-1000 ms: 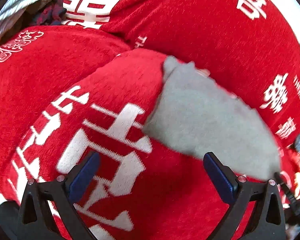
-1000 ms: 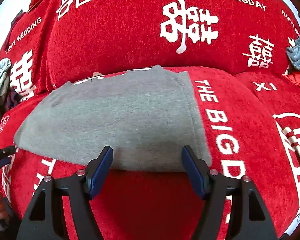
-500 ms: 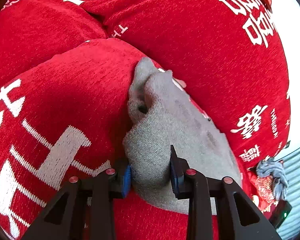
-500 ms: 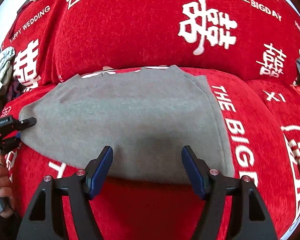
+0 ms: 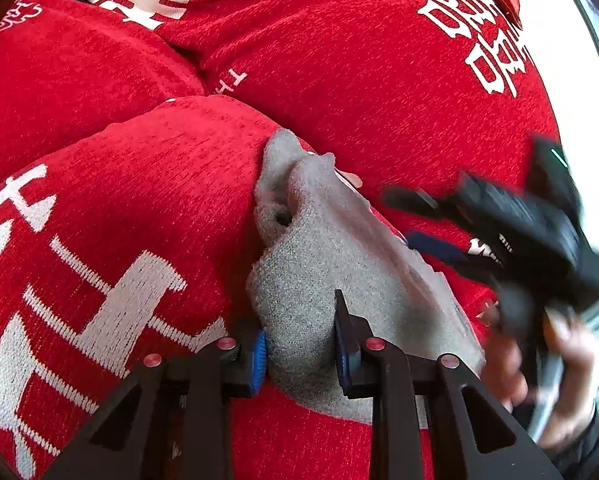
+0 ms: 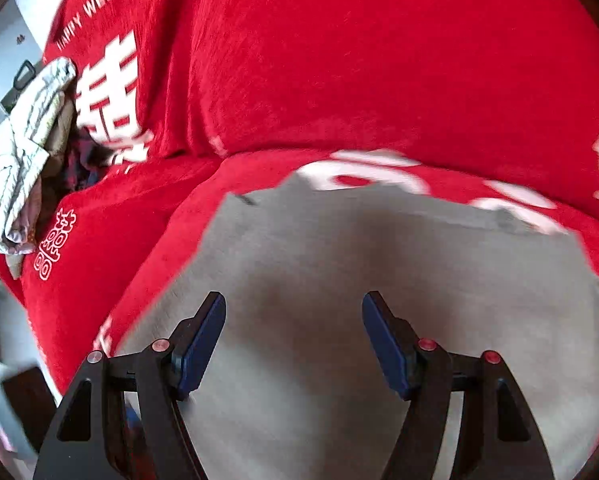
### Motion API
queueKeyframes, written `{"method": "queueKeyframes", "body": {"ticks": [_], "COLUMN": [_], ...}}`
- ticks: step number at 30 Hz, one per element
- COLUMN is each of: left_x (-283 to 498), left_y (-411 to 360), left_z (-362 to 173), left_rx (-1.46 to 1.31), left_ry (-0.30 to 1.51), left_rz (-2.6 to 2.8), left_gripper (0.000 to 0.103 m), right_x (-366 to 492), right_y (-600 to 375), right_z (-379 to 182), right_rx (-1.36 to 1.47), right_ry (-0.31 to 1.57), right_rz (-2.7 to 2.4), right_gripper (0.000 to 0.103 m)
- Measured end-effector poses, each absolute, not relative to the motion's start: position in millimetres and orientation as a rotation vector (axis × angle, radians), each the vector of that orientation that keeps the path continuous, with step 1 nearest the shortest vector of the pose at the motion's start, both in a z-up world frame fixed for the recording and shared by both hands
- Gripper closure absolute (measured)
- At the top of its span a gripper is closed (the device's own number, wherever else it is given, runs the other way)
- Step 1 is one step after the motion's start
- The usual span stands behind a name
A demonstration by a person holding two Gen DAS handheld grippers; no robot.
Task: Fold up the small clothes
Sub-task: 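Grasp the folded sweater edge with the left gripper, then grasp the sweater beside the left gripper with the right gripper while the left gripper holds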
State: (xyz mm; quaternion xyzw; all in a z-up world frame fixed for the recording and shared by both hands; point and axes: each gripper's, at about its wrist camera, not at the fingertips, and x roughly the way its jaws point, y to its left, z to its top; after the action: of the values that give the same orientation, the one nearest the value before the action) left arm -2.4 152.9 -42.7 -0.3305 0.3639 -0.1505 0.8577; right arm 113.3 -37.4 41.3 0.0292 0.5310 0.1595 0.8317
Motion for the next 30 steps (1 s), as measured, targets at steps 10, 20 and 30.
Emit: {"method": "queueKeyframes", "body": {"ticks": [10,20,30], "left_x": [-3.1,-6.5,-16.3], "left_y": [161.8,147.4,140.9], "left_z": [-43.9,-34.8,-25.6], "left_rx": [-0.735,-0.65,-0.568], "left_ry": [0.752,0.768,0.753], "left_rz": [-0.355,-0.317,-0.289], "left_gripper": [0.074,0.078,0.074], "right_x": [173.2,172.8,165.0], "right_y": [55.7,38.9,-22.6], "right_z": [-12.8,-7.8,12.4], "right_rx": [-0.08,-0.164,0.246], "right_ry": [1.27,1.209,1.137], "right_rz": [0.316,0.279,0.418], "right_gripper": [0.017,0.082,0.085]}}
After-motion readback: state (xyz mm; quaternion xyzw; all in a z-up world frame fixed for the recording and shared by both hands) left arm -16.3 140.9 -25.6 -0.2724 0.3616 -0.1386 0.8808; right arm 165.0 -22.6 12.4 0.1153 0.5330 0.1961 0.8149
